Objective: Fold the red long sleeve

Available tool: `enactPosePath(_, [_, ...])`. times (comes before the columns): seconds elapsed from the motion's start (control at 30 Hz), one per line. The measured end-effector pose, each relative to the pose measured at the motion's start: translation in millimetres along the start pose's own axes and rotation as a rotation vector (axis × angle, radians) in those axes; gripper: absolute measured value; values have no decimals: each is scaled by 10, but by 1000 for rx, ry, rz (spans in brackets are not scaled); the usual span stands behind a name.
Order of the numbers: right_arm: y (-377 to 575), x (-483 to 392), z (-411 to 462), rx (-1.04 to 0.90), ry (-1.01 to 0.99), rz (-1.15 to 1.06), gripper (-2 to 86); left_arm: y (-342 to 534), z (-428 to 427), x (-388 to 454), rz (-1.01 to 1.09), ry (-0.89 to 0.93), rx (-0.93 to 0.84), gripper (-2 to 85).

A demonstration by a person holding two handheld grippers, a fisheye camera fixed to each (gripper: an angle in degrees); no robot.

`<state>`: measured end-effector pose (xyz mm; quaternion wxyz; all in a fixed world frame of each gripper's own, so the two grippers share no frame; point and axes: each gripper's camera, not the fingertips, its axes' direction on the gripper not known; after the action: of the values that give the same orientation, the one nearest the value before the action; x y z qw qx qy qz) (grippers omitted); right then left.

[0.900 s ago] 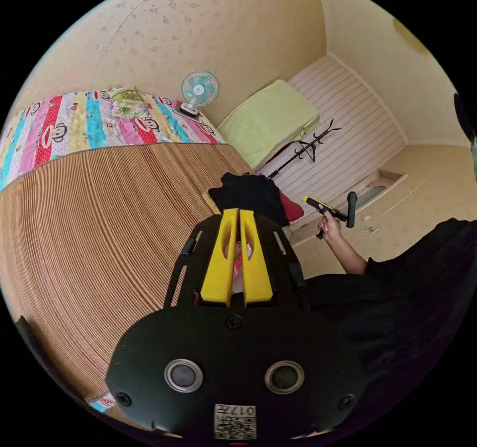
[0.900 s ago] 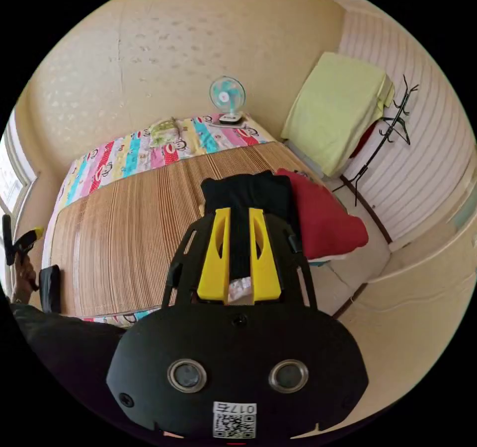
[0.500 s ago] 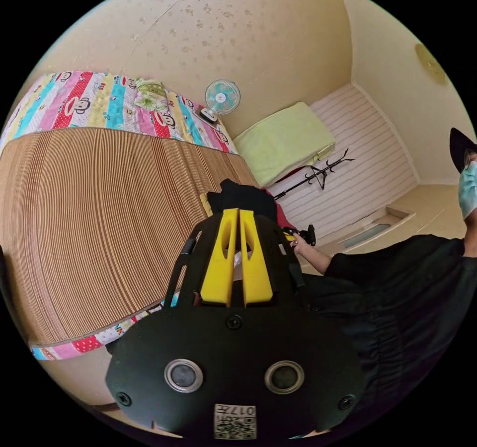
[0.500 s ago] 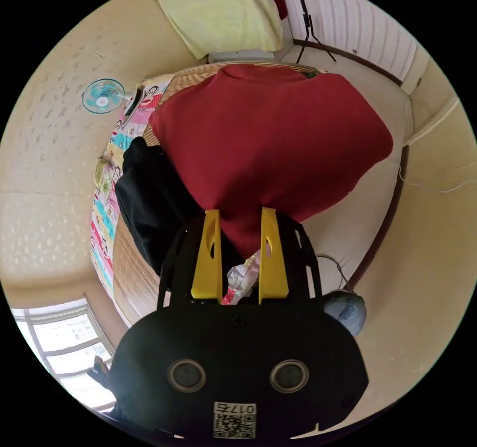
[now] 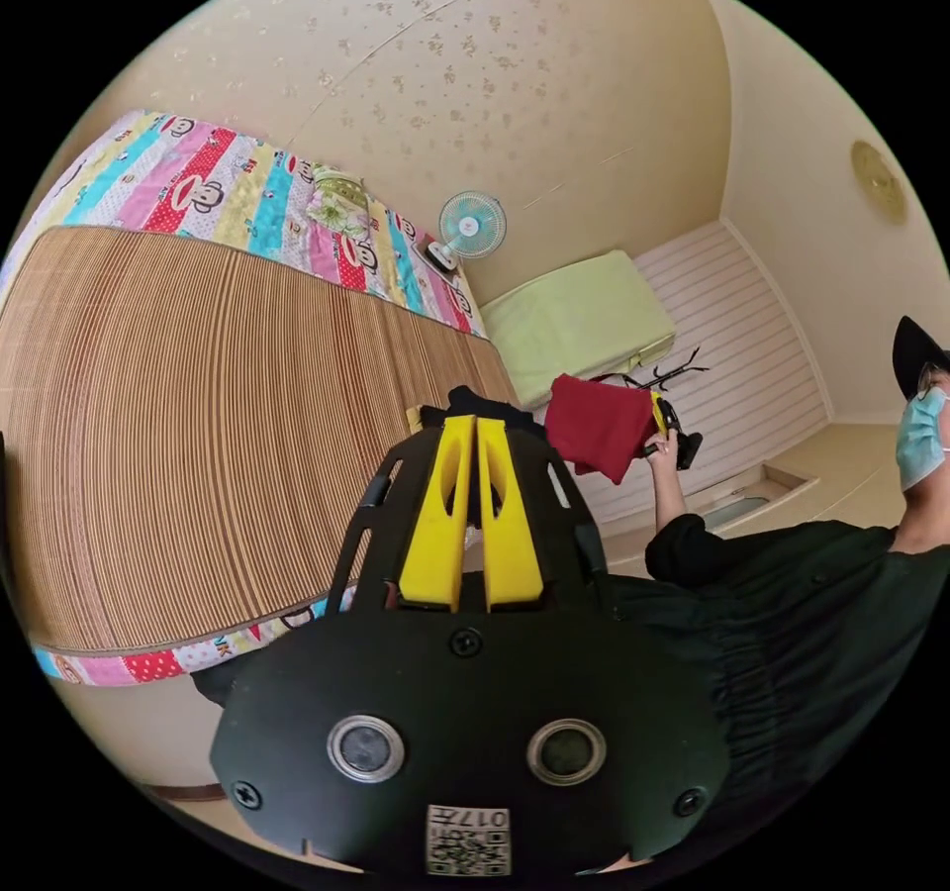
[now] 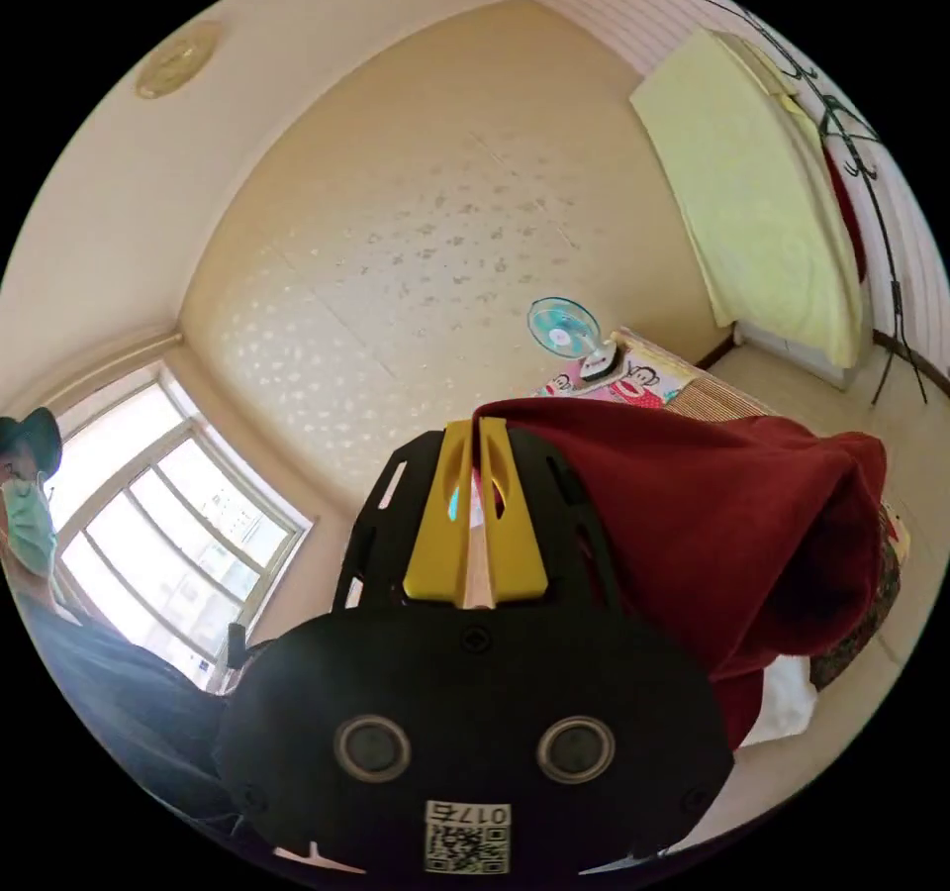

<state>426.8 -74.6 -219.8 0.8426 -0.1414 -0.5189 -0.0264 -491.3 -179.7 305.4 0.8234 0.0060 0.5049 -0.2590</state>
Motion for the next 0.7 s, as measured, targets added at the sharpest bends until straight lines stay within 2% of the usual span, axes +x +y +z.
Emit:
enactPosePath(0.13, [125, -1066, 192, 16, -332, -179, 6, -173, 170, 23, 53, 112, -20, 46])
enactPosePath(0.2, [286, -1543, 350, 40, -532, -190, 6, -323, 216, 62, 81, 188, -23, 99])
enactPosePath(0.3, [483, -2010, 729, 7, -725, -190, 8, -516, 172, 126, 145, 258, -11, 158])
enactPosePath(0.4, [724, -2325, 1348, -70, -863, -133, 10, -673, 23, 102, 181, 252, 56, 193])
enactPosePath(0.47, [896, -2470, 1812, -147, -865, -94, 13, -747, -81, -7, 166, 337, 100, 167])
enactPosePath(0.53, [1092, -2634, 2335, -276, -804, -71, 18, -771, -166, -103, 193, 553, 133, 93])
enactPosePath(0.57, [1242, -2767, 2700, -389, -708, -95, 23, -730, -255, -126, 236, 697, 176, 43])
enactPosePath(0.63, [1505, -2954, 3225, -581, -528, -152, 34, -629, -425, -91, 269, 705, 219, 40])
enactPosePath(0.67, [1729, -3076, 3532, -691, -370, -190, 43, -575, -544, -23, 313, 677, 225, 37])
enactPosePath(0.7, [1950, -3190, 3737, -732, -292, -209, 61, -542, -650, 75, 373, 641, 215, 35])
